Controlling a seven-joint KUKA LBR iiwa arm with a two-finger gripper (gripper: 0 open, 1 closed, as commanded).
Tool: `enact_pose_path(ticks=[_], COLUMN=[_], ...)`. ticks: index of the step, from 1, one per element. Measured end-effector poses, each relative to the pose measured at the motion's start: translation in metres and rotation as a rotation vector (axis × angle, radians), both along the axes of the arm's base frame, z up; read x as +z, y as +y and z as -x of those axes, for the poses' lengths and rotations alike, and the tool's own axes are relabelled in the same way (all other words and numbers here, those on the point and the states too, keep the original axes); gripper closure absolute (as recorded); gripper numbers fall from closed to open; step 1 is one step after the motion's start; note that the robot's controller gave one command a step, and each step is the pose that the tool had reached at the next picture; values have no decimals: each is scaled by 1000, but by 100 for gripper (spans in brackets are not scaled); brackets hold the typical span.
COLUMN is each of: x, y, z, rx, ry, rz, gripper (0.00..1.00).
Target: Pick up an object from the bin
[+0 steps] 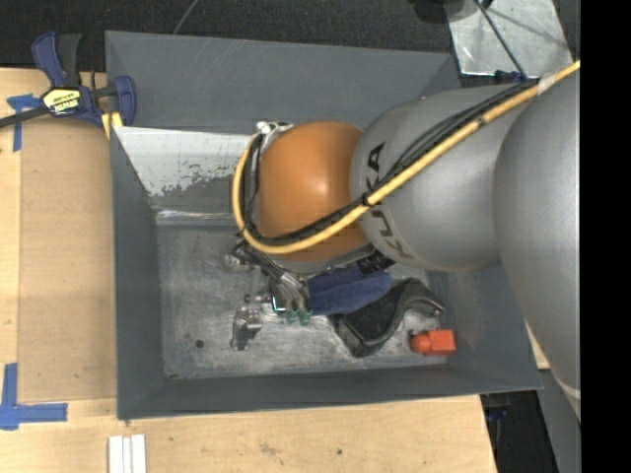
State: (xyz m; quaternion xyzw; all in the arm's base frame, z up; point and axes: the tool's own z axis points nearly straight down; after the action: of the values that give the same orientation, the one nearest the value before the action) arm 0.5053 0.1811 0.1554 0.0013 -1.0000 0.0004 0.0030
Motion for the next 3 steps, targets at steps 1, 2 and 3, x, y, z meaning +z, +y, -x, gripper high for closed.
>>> enact_pose_path(ticks=[1, 2, 3], x=[-5, -80, -74], y=[-66, -114, -111], z=[-42, -13, -17], rx=[-84, 8, 9], ry=[-11, -4, -18], rz=[1, 0, -3], gripper=[0, 0, 100])
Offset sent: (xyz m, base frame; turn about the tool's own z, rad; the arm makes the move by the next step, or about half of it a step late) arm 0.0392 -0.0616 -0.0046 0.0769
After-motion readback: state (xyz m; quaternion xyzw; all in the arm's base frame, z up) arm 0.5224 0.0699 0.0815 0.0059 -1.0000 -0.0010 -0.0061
